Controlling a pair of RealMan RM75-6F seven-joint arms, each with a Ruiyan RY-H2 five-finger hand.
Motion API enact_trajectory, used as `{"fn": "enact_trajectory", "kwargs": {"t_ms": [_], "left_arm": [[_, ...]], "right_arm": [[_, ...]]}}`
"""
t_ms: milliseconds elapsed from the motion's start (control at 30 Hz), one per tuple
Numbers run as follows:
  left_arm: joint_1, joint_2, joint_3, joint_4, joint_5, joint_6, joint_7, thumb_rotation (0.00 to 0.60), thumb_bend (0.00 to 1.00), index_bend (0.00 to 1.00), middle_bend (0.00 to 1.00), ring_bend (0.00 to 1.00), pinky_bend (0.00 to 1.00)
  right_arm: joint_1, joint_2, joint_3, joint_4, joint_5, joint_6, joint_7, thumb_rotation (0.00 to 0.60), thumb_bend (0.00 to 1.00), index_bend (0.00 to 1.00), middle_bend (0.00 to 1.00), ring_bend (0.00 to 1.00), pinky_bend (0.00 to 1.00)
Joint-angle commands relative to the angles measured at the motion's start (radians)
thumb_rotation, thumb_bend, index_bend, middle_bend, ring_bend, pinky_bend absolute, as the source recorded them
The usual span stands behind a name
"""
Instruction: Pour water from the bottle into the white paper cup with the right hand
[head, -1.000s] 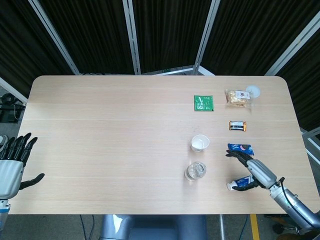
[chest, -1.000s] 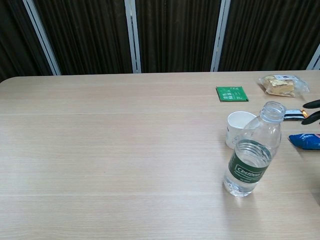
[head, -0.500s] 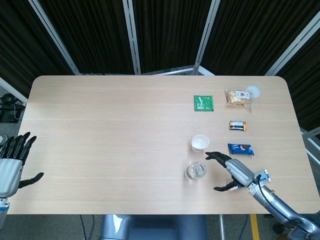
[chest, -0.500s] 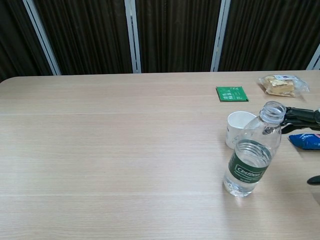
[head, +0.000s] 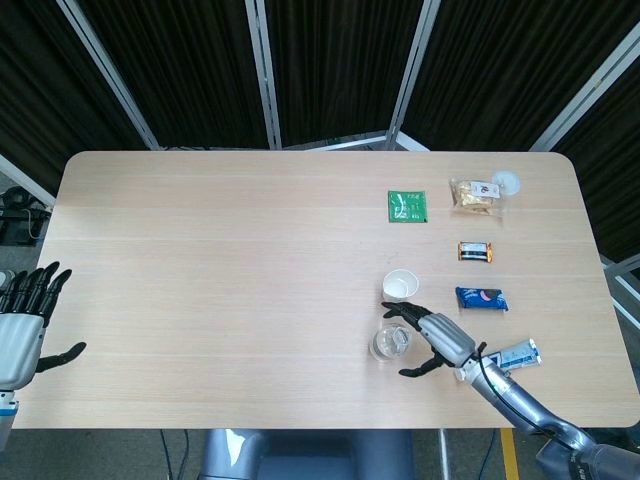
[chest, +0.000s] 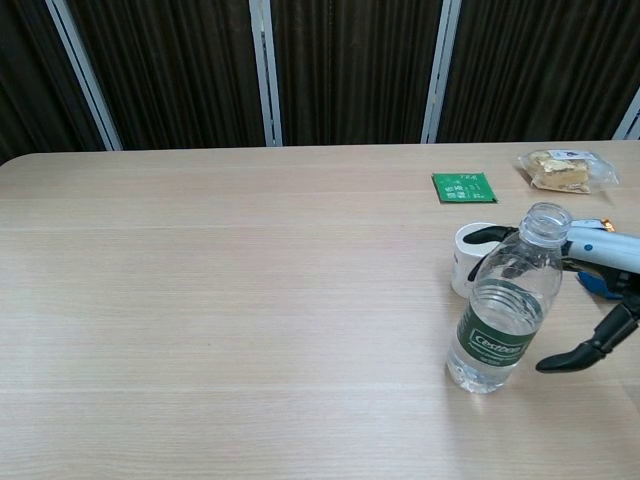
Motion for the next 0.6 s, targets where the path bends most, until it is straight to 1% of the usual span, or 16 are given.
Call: {"fn": "enact_trajectory", "kwargs": {"t_ms": [33,300,500,600], "left_arm": [[-0.001,0.000,0.001,0.000,0.000,-0.001,0.000,0.600,0.00,0.00,0.00,0.00,0.00],[-0.002,-0.001,0.004,0.000,0.002,-0.003,0.002,0.600,0.00,0.00,0.00,0.00,0.00],[-0.006,-0.001,0.003,0.002,-0.007,-0.014,-0.001,0.600,0.00,0.00,0.00,0.00,0.00],[-0.009,-0.001,0.003,0.003,-0.012,-0.020,-0.003,0.600,0.00,0.00,0.00,0.00,0.00]], "right_arm": [[0.010,-0.017,-0.001,0.003,0.008,-0.010,-0.006,0.600,0.00,0.06,0.19,0.09,0.16],[0.027,-0.070,0.002,0.033,0.037,-0.025,-0.021,0.600,0.00,0.08,0.20,0.10,0.17],[0.029,-0.106,0.010,0.065,0.057,-0.010,-0.016,0.600,0.00,0.12,0.25,0.13,0.20],[0.027,-0.123,0.017,0.074,0.078,-0.007,-0.002,0.600,0.00,0.16,0.29,0.17,0.22]]}}
